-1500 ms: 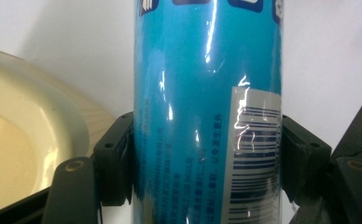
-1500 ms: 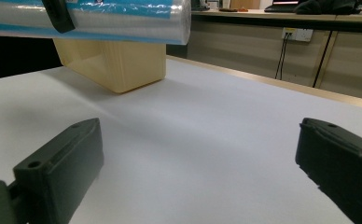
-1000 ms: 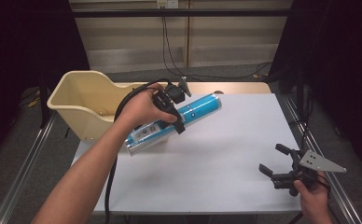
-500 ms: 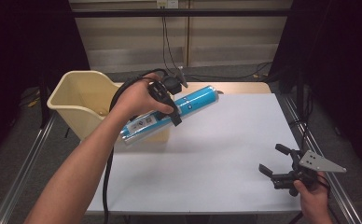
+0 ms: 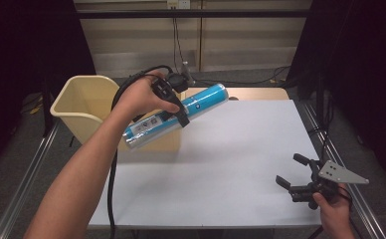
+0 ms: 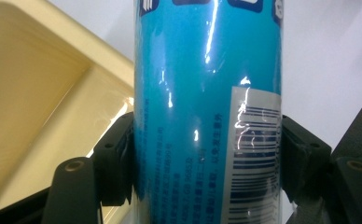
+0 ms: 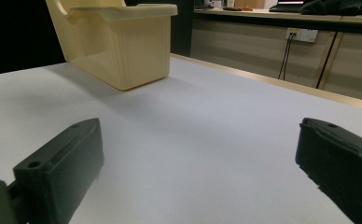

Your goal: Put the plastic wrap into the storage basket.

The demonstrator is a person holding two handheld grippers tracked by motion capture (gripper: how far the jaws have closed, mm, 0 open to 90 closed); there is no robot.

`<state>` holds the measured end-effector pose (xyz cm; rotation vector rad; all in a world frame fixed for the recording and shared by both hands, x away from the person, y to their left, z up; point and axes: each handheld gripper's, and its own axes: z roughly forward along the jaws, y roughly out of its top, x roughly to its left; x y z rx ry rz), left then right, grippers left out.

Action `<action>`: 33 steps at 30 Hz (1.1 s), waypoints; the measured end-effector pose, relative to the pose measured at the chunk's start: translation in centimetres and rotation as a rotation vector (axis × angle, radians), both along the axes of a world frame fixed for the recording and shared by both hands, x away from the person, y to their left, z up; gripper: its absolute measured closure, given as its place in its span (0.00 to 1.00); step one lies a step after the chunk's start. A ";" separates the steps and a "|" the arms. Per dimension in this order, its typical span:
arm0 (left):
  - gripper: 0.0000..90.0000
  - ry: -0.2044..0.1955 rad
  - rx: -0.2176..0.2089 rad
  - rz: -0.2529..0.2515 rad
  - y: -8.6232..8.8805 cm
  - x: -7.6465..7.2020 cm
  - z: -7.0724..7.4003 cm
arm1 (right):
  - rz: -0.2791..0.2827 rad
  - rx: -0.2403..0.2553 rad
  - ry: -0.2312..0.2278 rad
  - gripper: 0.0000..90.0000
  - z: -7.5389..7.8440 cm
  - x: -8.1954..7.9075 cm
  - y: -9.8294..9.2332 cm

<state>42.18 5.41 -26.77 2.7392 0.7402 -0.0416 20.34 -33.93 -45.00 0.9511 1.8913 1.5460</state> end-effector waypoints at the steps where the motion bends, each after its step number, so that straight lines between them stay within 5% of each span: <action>1: 0.36 0.005 -0.002 0.005 0.1 0.1 0.0 | 0.000 0.002 0.000 0.01 0.0 0.0 0.0; 33: 0.36 -0.007 0.016 0.060 2.9 3.0 -0.4 | 0.013 -0.005 0.003 0.01 -0.1 0.0 0.0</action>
